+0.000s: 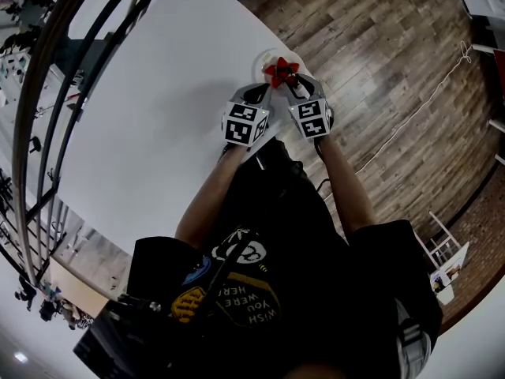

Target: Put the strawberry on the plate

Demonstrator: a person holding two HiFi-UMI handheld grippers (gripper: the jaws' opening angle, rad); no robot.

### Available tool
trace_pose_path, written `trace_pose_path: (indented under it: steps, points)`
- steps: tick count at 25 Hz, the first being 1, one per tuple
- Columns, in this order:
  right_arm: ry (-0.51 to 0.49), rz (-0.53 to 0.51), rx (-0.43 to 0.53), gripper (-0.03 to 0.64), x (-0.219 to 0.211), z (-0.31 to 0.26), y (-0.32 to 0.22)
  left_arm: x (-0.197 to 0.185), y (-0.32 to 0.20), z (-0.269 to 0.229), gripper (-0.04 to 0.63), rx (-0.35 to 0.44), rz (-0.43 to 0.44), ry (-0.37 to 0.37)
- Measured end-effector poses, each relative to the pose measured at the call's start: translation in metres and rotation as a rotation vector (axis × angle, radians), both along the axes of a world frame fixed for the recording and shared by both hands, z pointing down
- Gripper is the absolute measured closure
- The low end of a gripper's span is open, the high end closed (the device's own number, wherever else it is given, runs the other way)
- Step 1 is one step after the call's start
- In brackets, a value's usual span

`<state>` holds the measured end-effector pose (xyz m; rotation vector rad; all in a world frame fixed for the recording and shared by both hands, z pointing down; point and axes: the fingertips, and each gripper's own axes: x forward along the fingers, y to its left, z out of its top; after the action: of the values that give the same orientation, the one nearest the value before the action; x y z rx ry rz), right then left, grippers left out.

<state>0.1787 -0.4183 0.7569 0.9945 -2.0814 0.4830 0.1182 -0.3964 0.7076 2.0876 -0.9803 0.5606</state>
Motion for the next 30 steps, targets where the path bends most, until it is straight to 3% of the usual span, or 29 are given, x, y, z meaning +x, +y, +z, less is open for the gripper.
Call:
trace_pose_path:
  steps: [8, 14, 20, 30]
  points:
    - [0.029, -0.032, -0.005, 0.462, -0.002, 0.010, 0.014, -0.001, 0.014, -0.008, 0.594, 0.022, 0.018, -0.007]
    - [-0.044, 0.032, 0.053, 0.465, 0.006, -0.017, 0.018, 0.001, 0.020, -0.016, 0.594, 0.042, 0.017, -0.010]
    - [-0.129, 0.110, 0.146, 0.552, 0.021, -0.067, 0.032, 0.003, 0.031, -0.039, 0.594, 0.102, 0.005, -0.013]
    - [-0.240, 0.193, 0.276, 0.598, 0.057, -0.146, 0.092, 0.013, 0.086, -0.092, 0.594, 0.209, -0.030, -0.017]
